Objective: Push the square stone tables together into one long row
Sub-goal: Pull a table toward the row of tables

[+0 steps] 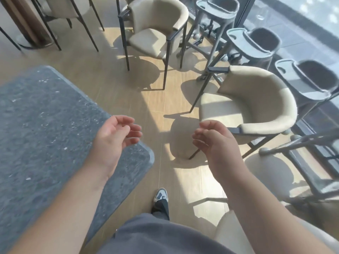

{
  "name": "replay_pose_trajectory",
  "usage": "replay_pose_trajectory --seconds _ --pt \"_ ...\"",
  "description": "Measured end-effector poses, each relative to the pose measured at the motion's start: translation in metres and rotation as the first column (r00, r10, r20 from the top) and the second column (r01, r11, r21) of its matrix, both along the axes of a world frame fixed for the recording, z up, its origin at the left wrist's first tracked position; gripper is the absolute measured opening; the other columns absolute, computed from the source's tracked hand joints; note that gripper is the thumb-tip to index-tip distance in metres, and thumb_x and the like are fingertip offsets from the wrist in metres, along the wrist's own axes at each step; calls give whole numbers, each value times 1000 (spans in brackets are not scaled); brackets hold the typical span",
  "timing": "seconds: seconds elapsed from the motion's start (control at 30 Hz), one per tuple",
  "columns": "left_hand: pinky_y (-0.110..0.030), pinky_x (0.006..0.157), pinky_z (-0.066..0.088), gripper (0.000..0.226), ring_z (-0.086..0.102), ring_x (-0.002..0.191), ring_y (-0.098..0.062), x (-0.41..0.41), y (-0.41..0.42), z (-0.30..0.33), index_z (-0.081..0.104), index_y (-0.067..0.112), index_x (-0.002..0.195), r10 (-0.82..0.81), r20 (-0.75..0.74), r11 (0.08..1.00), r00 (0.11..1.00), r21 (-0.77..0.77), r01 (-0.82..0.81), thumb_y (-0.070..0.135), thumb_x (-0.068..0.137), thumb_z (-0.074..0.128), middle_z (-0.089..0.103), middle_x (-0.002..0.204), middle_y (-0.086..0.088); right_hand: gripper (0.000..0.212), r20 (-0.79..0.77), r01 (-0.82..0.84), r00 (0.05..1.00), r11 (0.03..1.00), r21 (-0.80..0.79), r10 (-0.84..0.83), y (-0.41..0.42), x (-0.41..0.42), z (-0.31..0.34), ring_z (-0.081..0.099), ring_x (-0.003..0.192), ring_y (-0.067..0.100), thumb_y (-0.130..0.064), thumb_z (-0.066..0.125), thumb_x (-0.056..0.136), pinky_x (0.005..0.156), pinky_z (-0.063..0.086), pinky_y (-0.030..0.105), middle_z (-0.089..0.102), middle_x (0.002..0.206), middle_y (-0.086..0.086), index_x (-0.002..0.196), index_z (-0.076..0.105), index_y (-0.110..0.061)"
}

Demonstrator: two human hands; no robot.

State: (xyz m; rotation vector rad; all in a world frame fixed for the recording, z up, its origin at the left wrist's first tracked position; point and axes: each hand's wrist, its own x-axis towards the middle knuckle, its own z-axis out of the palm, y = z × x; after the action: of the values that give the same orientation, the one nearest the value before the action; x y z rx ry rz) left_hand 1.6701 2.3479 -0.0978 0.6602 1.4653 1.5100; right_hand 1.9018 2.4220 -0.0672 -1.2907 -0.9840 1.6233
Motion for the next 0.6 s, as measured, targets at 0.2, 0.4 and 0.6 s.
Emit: replay_pose_trajectory --seconds 0.2,0.4,0.6 --pt "-34 76 60 24 70 79 -18 28 134 5 62 12 102 -14 -5 999 1000 -44 14 -1 101 41 73 83 -1 21 6 35 999 999 12 -35 124 28 8 66 77 18 -5 52 82 74 55 28 68 78 -2 96 65 -14" --pt "-32 73 59 19 70 79 -20 48 236 15 62 13 101 2 19 1000 1000 26 -2 13 88 48 73 83 -2 21 -23 22 999 1000 -14 -22 219 55 6 66 75 17 -12 56 73 58 52 20 69 77 -4 92 65 -17" --pt "-34 74 58 19 71 79 -21 52 320 13 65 17 97 91 -8 993 996 74 -90 13 87 50 74 85 -3 22 -3 -136 991 989 65 137 325 55 6 65 78 17 -5 52 79 81 56 33 68 77 -2 94 64 -15"
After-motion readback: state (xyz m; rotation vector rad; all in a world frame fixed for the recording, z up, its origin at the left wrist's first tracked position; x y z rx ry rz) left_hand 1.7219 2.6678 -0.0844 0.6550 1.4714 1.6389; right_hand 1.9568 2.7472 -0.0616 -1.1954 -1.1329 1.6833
